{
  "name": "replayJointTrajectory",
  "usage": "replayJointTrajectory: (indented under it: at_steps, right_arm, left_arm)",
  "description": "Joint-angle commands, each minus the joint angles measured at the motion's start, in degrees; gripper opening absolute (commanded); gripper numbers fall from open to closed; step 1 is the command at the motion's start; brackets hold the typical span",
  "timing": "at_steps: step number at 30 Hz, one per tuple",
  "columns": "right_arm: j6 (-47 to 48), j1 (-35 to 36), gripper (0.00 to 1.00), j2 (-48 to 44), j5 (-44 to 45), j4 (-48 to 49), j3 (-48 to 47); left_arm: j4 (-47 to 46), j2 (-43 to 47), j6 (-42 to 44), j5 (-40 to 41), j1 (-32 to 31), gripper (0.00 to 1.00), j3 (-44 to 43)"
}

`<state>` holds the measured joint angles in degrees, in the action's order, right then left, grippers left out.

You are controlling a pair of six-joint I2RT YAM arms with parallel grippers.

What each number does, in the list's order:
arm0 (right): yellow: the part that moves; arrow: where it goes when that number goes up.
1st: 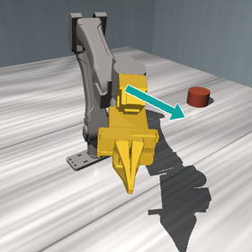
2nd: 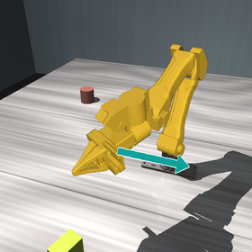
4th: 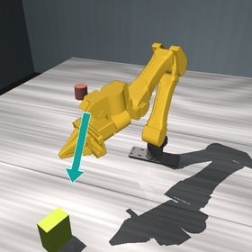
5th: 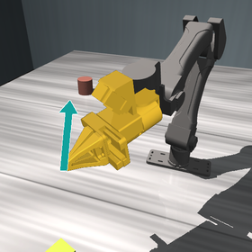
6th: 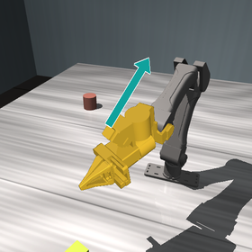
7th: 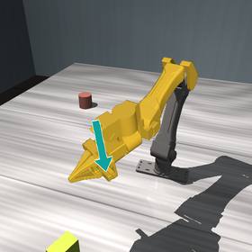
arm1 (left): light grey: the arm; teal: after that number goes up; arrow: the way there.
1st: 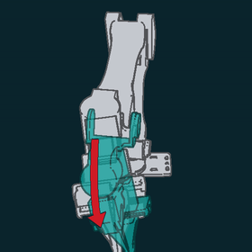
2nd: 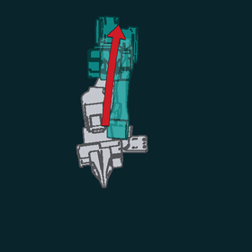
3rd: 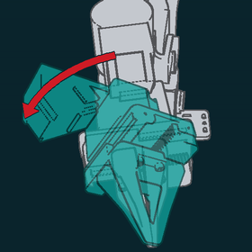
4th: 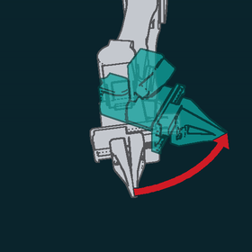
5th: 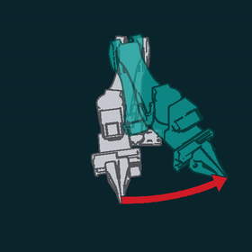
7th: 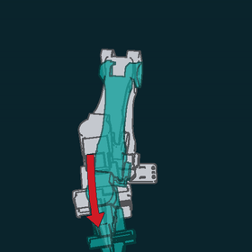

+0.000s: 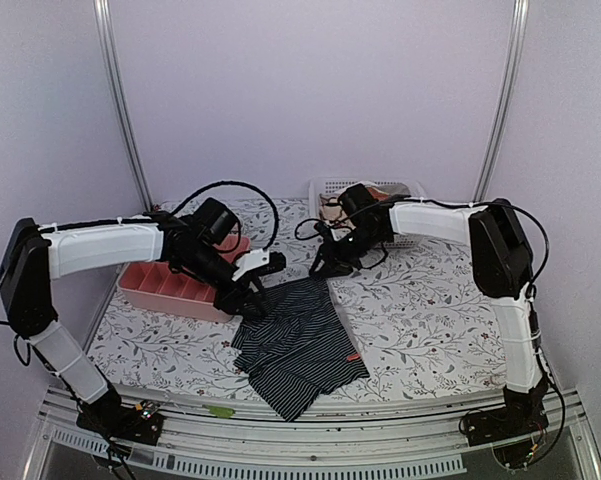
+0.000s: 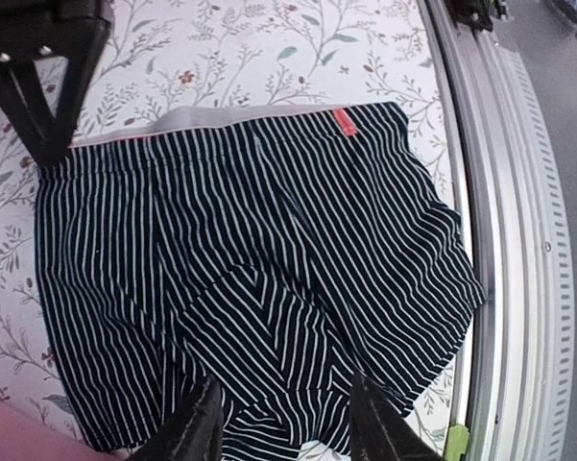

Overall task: Roll the underwear
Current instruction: Flatten out the underwear at the center of the board.

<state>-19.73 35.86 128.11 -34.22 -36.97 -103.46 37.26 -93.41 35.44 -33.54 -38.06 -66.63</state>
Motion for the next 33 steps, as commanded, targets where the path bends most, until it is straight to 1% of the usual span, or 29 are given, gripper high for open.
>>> replayJointTrajectory:
  at_steps: [1,4,6,9,12,13,17,19,21,24,27,30,33]
  right_arm:
    - [-3.06,3.04,0.27,4.42,-1.87,2.59,-2.78]
    - [-4.03,3.58,0.27,5.9,-1.37,3.27,-2.6]
    - [-4.33,3.69,0.27,9.05,0.57,2.92,-2.62]
    - [-5.07,3.37,0.27,9.86,4.0,1.91,-0.29]
    - [-7.33,1.23,0.27,7.21,6.43,3.58,7.51]
    - [-8.25,0.02,0.27,4.03,7.02,4.9,11.08]
    - [-10.61,-5.68,0.26,-3.09,9.4,8.49,23.9]
    - [-10.72,-7.95,0.26,-5.81,10.5,9.07,28.03]
    - [-9.99,-9.2,0.28,-8.12,9.25,11.16,31.08]
    - [-8.31,-9.32,0.33,-11.59,5.28,14.49,31.57]
    - [-6.8,-9.31,0.38,-15.16,2.66,16.18,29.28]
    - [-3.83,-10.2,0.42,-18.82,1.99,16.02,27.38]
    - [-1.93,-13.25,0.44,-21.08,2.07,15.0,27.86]
  left_arm:
    - [-3.39,1.3,-4.84,0.06,2.49,0.45,1.78]
    - [-3.78,1.64,-4.92,0.55,3.45,0.45,1.79]
    - [-4.3,1.74,-5.36,0.82,3.81,0.45,1.93]
    - [-4.75,1.44,-6.02,1.2,3.79,0.45,1.56]
    - [-5.82,1.18,-6.66,2.1,4.02,0.45,1.18]
    - [-6.21,1.0,-6.82,2.48,4.16,0.45,0.97]
    - [-6.55,-1.47,-7.24,3.91,4.31,0.45,-1.2]
    - [-6.36,-3.46,-7.84,4.37,4.52,0.45,-3.21]
    - [-6.19,-5.45,-8.34,4.03,4.79,0.44,-5.92]
    - [-5.41,-9.12,-8.66,3.21,4.93,0.44,-9.47]
    - [-4.75,-12.88,-9.03,2.28,4.93,0.45,-13.42]
    - [-4.07,-16.89,-9.1,2.65,5.09,0.44,-18.48]
    - [-3.12,-22.77,-8.77,3.57,5.44,0.44,-24.81]
